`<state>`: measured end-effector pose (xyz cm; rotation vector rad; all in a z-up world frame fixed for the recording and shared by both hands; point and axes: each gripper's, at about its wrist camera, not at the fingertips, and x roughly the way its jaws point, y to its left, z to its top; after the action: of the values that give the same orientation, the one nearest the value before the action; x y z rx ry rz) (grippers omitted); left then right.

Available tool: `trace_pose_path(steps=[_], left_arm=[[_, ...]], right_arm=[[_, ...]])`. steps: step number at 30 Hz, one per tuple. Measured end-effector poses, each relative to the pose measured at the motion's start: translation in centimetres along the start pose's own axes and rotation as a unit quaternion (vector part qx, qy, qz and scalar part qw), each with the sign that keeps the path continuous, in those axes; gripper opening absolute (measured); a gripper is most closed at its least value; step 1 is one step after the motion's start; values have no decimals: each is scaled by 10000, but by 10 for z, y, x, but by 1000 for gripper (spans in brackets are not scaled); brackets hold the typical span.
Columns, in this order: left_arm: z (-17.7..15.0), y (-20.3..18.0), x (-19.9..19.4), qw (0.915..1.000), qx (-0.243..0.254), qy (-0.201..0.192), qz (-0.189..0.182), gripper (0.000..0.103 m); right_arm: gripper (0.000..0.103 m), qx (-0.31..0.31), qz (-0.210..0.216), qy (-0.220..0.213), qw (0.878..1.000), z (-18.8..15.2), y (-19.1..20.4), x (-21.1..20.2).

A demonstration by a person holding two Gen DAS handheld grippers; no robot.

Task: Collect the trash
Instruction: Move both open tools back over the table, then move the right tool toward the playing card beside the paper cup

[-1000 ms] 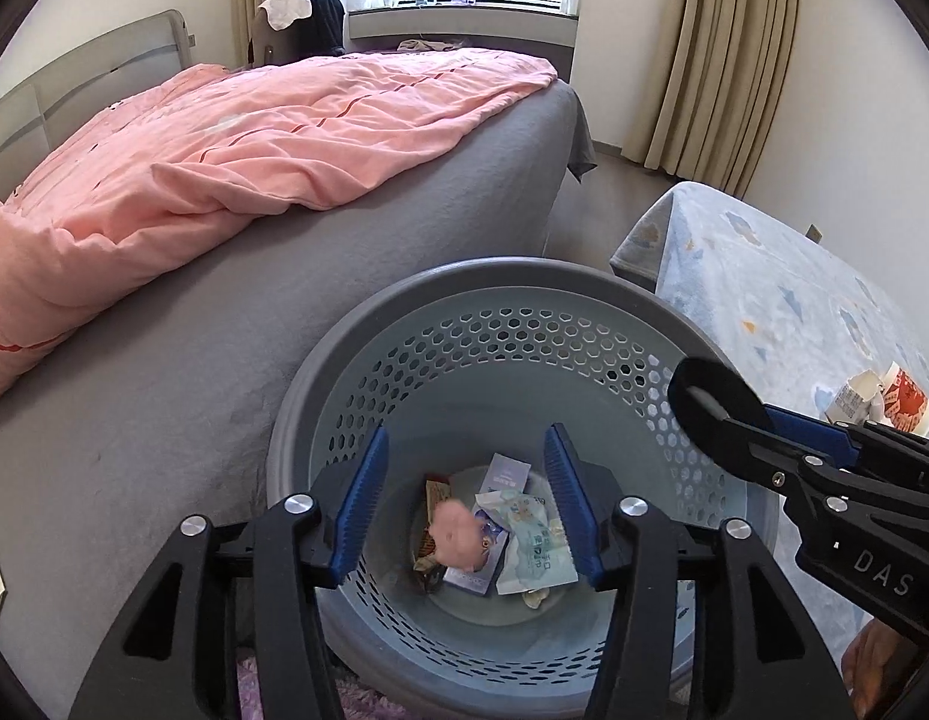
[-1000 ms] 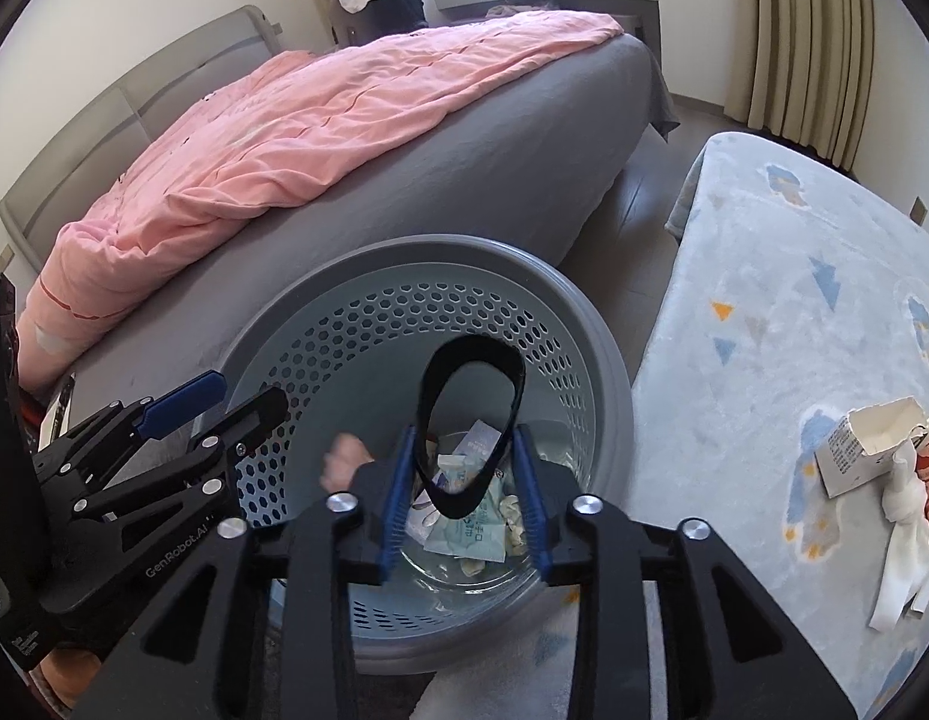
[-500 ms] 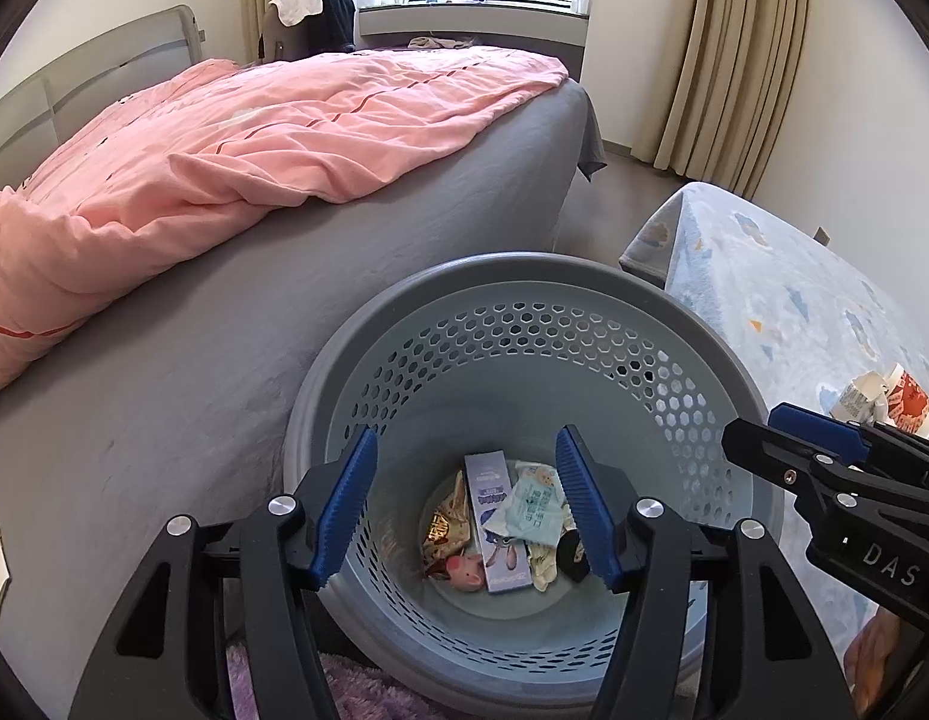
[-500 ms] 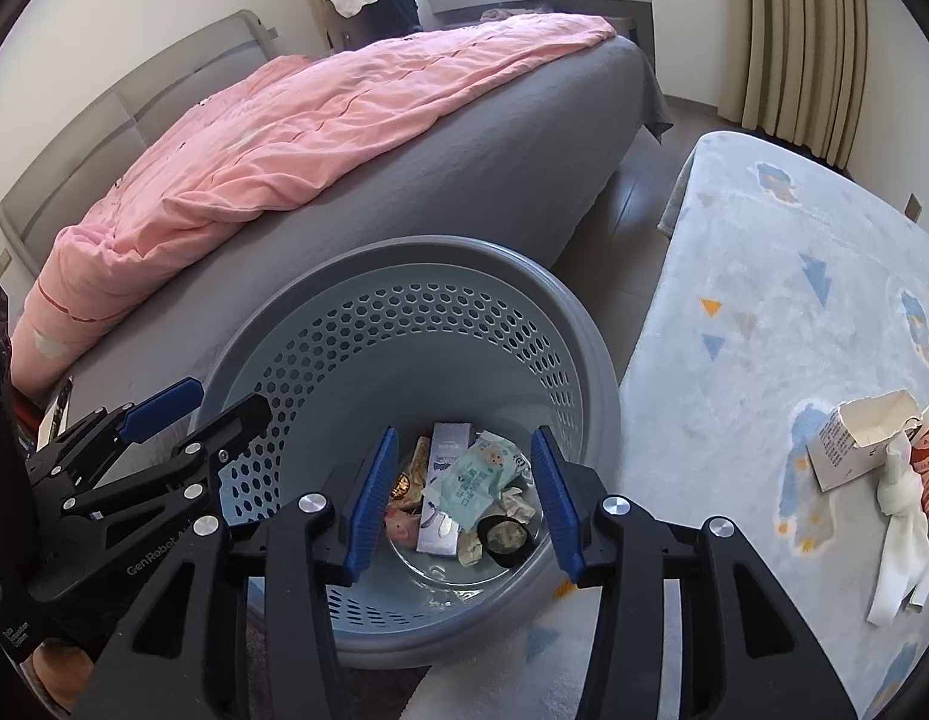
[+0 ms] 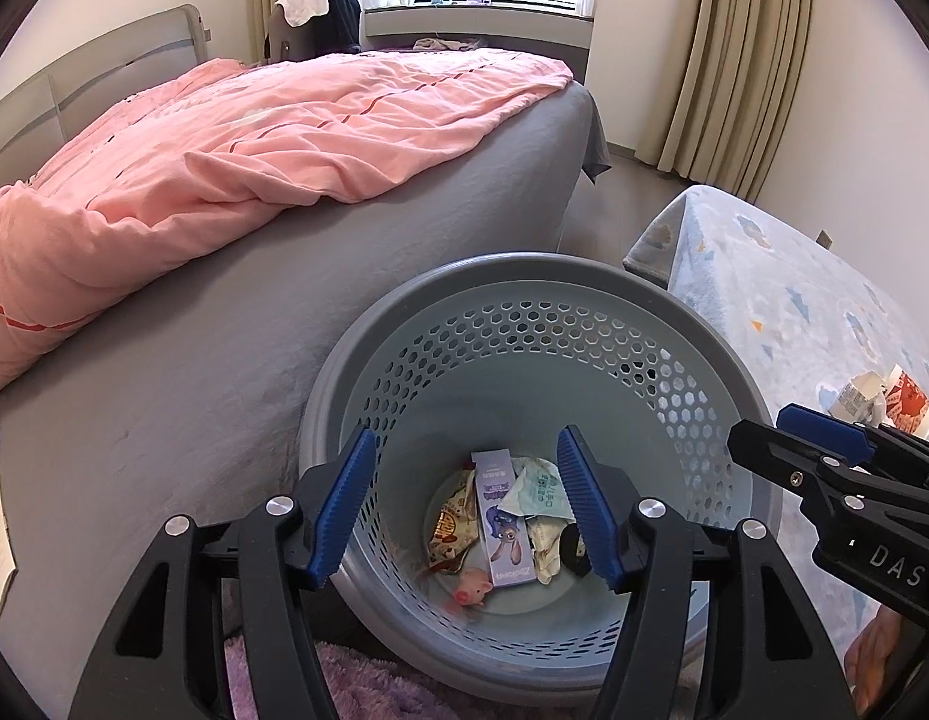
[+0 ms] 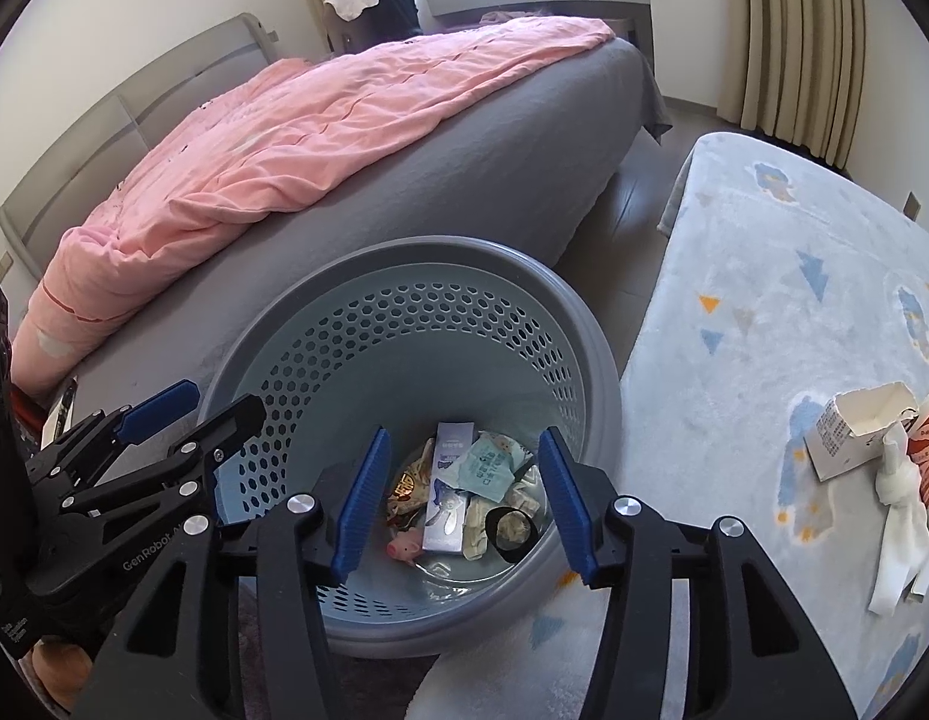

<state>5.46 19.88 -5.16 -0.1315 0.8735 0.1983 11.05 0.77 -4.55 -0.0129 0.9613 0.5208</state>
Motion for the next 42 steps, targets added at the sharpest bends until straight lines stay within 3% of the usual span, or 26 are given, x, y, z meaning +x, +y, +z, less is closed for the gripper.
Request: trace_pose_path(steps=[23, 42], left_arm=[[-9, -14, -38, 9998, 35, -155, -91, 61], [-25, -76, -70, 9976, 416, -259, -493, 64]], right_arm=[[52, 124, -83, -193, 9997, -21, -9, -36], [61, 669, -541, -458, 9952, -65, -74, -100]])
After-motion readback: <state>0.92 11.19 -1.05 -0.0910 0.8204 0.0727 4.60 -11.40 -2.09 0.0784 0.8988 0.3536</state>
